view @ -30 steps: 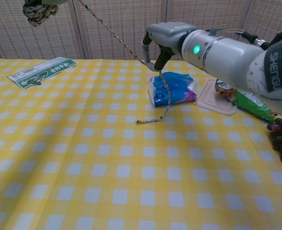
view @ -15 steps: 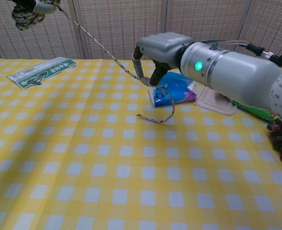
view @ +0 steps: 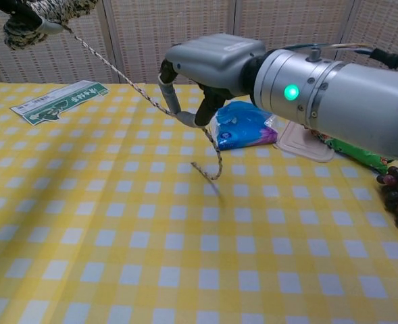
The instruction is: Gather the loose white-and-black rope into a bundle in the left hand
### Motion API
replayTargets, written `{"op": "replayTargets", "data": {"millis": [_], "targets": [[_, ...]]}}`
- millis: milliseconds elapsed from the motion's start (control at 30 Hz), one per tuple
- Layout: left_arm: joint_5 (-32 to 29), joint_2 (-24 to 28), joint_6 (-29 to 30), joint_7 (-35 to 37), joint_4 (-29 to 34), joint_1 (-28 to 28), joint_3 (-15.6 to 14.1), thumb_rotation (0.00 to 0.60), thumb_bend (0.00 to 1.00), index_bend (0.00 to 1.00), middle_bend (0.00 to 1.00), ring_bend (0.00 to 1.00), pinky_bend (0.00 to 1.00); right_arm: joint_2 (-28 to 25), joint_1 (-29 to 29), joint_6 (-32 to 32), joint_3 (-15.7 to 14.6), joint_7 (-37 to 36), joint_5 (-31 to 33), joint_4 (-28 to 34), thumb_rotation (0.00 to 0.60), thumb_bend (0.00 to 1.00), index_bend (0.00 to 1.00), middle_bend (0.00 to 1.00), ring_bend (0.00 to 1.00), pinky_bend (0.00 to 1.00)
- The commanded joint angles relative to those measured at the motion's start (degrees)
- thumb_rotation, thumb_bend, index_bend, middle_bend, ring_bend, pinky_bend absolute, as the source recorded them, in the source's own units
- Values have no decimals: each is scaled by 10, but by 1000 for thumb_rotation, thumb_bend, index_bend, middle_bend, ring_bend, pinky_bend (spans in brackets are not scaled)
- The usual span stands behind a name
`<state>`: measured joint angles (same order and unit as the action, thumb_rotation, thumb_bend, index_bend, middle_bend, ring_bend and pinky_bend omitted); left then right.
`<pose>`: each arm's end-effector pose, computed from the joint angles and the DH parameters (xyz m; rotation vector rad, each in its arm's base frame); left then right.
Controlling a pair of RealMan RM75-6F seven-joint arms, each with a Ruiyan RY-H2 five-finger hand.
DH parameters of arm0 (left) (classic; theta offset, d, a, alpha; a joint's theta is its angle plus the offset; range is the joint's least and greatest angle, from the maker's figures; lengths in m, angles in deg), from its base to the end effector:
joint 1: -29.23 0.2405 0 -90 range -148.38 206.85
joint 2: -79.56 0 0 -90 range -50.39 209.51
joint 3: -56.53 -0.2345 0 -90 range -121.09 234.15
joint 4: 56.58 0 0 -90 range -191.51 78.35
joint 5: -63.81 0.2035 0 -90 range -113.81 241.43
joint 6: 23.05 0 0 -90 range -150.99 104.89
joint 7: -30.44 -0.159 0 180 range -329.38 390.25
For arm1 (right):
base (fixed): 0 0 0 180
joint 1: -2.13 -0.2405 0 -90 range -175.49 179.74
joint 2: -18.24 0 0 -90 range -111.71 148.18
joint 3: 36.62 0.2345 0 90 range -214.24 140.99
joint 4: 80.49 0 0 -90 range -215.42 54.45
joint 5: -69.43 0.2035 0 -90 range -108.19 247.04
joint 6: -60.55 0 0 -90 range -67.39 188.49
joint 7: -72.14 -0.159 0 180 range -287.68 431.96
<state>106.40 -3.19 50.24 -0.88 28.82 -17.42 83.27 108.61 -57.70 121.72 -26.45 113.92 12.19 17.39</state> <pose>-0.1186 0.4167 0.1206 -1.2084 -0.8396 -1.0179 0.0084 -0.3161 -0.0239 2.0919 -0.5213 1.0373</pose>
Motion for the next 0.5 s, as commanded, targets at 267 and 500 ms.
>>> {"op": "replayTargets", "data": {"millis": [267,500], "targets": [[5,-10,9,-38,1,-7,-29,581,250,679,707,492,272,-25,-4,7,32,-21,-46,52,600,512,602,241,44,76],[53,-21,18,-39,26,-3,-61,598,250,678,707,492,268,-29,-29,-2,86,-38,-34,49,600,513,602,241,44,76]]}}
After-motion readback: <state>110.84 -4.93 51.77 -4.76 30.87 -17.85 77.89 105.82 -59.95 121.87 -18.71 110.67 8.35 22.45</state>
